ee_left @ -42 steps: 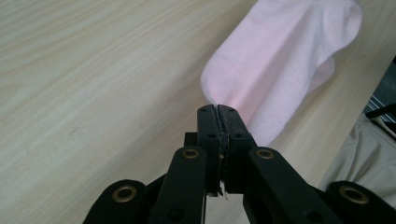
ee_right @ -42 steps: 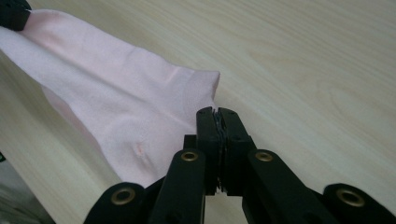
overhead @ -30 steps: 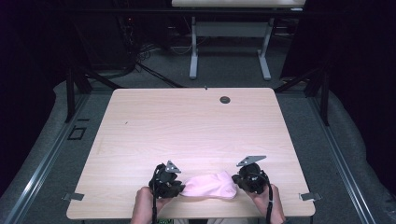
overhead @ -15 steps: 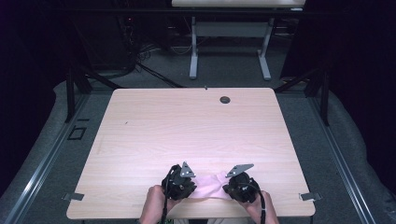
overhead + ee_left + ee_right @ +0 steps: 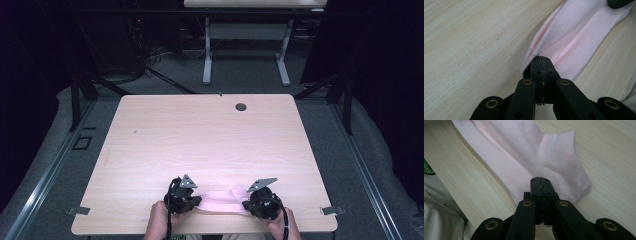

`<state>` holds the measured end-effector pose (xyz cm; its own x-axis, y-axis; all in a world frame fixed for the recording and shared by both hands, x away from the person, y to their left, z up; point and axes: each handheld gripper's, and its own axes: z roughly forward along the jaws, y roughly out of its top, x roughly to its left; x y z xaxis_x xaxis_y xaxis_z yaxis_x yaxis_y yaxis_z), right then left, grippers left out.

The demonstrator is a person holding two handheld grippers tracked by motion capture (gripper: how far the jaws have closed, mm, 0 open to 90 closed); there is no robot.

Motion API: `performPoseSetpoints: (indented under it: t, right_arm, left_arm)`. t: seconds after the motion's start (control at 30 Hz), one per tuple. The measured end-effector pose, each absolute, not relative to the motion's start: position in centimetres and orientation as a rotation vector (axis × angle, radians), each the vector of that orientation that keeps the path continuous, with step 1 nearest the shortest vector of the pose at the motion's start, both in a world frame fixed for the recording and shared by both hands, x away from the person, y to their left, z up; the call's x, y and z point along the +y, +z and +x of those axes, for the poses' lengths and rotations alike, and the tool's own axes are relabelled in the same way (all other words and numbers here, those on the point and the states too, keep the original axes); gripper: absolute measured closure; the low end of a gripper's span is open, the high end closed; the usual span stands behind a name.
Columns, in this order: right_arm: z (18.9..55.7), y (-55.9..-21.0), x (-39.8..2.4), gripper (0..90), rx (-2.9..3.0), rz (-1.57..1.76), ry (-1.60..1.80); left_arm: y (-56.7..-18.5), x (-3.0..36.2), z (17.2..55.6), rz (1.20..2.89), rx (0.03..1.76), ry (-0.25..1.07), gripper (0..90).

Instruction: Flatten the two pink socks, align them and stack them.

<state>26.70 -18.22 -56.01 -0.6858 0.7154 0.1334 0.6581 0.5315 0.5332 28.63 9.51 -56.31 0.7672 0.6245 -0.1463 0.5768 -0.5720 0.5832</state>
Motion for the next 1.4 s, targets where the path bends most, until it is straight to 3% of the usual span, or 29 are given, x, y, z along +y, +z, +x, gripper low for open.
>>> performPoseSetpoints:
  t: [0.03, 0.13, 0.4, 0.7, 0.73, 0.83, 1.0, 1.03, 1.07, 1.23, 1.4]
  right_arm:
    - [26.9, -55.8, -18.2, 89.7, 2.657, 1.188, 0.875]
    - [27.5, -54.5, -18.5, 89.7, 2.614, 1.193, 0.961]
    - [31.0, -56.0, -16.1, 89.9, 2.631, 1.122, 0.849]
    - [31.1, -56.2, -16.4, 89.9, 2.569, 1.15, 0.827]
    - [31.2, -56.2, -16.4, 89.8, 2.58, 1.154, 0.835]
    - [31.2, -55.8, -17.0, 89.2, 2.552, 1.179, 0.906]
    - [30.8, -54.2, -18.2, 77.4, 2.473, 1.192, 0.978]
    - [30.7, -53.7, -18.5, 70.9, 2.449, 1.208, 0.996]
    - [30.4, -52.9, -19.3, 57.2, 2.405, 1.217, 1.02]
    - [29.7, -51.6, -21.8, 18.7, 2.316, 1.271, 1.012]
    - [29.4, -52.6, -24.7, 3.6, 2.247, 1.355, 0.944]
  left_arm:
    - [-56.1, 9.4, 28.6, 2.33, 0.889, 0.097, 84.3]
    - [-55.3, 9.2, 28.8, 2.31, 0.874, 0.13, 81.9]
    - [-56.2, 9.2, 29.7, 2.333, 0.926, 0.126, 87.5]
    - [-56.4, 9.8, 29.7, 2.316, 0.94, 0.108, 89.2]
    - [-56.3, 9.7, 29.7, 2.31, 0.941, 0.11, 87.0]
    - [-55.5, 9.7, 29.6, 2.29, 0.924, 0.134, 69.7]
    - [-53.8, 10.3, 29.4, 2.256, 0.925, 0.214, 37.2]
    - [-53.1, 11.0, 29.3, 2.238, 0.934, 0.257, 37.2]
    - [-52.8, 11.4, 29.3, 2.231, 0.944, 0.282, 28.1]
    - [-52.1, 14.5, 29.6, 2.186, 1.01, 0.344, 15.2]
    - [-53.4, 18.0, 30.0, 2.169, 1.144, 0.39, 6.4]
